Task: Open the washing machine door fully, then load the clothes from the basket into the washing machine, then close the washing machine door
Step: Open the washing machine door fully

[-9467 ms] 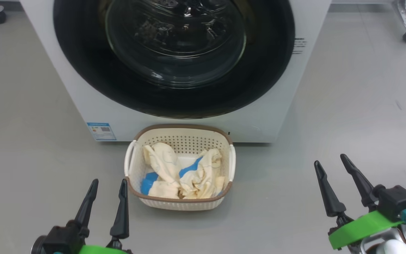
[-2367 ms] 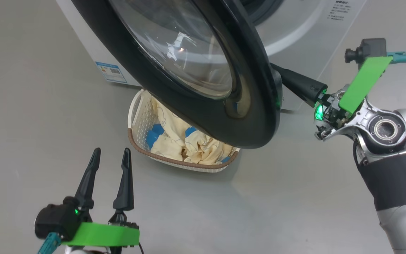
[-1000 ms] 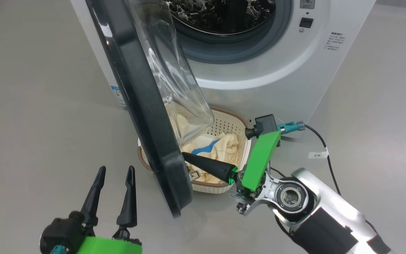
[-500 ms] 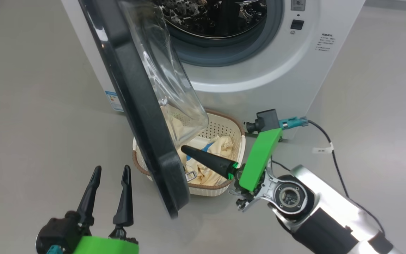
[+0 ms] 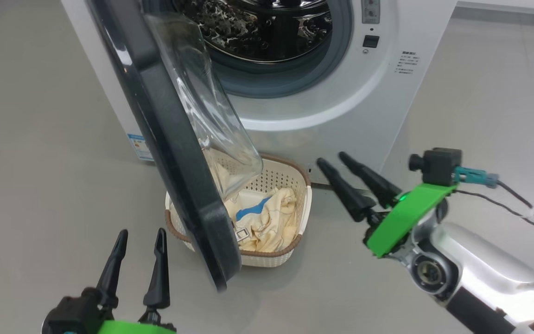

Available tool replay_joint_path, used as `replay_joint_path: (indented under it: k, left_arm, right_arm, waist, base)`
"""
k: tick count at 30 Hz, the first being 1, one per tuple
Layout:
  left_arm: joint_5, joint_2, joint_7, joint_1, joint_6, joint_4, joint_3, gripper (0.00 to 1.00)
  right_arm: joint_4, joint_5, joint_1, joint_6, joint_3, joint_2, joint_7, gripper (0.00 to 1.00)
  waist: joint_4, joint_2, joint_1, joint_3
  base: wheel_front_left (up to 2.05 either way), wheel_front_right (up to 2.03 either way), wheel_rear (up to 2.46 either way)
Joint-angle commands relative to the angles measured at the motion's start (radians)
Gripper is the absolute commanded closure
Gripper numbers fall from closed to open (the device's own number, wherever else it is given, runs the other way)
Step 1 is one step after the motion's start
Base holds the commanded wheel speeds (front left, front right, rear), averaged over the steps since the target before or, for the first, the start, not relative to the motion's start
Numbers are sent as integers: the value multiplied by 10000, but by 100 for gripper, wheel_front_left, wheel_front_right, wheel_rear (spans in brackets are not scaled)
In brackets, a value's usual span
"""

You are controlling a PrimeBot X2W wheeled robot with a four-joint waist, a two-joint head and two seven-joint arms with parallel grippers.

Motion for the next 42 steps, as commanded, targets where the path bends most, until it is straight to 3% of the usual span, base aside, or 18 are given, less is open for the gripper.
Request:
replay_joint_path:
  k: [1,3,6,7,8,11,20,30,42]
  left_arm:
    - [115,114,-69,-58,4,-287,372,0]
    - [116,135,-69,15,4,-300,435,0]
    - [110,165,-69,100,4,-305,483,0]
    - [110,165,-69,100,4,-305,483,0]
    - [102,174,-69,128,4,-300,476,0]
    - [94,186,-69,150,4,-287,476,0]
    - [71,196,-69,236,4,-327,563,0]
    - [54,202,-69,324,4,-322,709,0]
    - [68,238,-69,469,4,-241,859,0]
  right_arm:
    - [-31,-411,-218,-27,-29,-211,-276,0]
    - [240,-908,-107,-27,-225,-328,-389,0]
    - [176,-2165,314,-27,-1587,-298,-405,0]
    - [176,-2165,314,-27,-1587,-298,-405,0]
    - [44,-3105,795,-27,-2506,-252,-407,0]
    - [-96,-3981,1306,-27,-3304,-208,-408,0]
    - [-989,-7336,3529,-27,-6631,542,-410,0]
    - [-1704,-8755,5214,-27,-8362,1804,-411,0]
    - [-2080,-9890,6397,-27,-9346,2284,-411,0]
  waist:
    - [-71,-1,0,-60]
    - [-182,-1,0,-107]
    - [-311,-1,0,-159]
    - [-311,-1,0,-159]
    - [-356,-1,0,-205]
    - [-386,-1,0,-260]
    - [-540,-1,0,-326]
    - [-794,-1,0,-361]
    - [-1028,-1,0,-498]
  base:
    - [0,0,0]
    - [0,0,0]
    - [0,0,0]
    - [0,0,0]
    - [0,0,0]
    - [0,0,0]
    - [0,0,0]
    - [0,0,0]
    - [0,0,0]
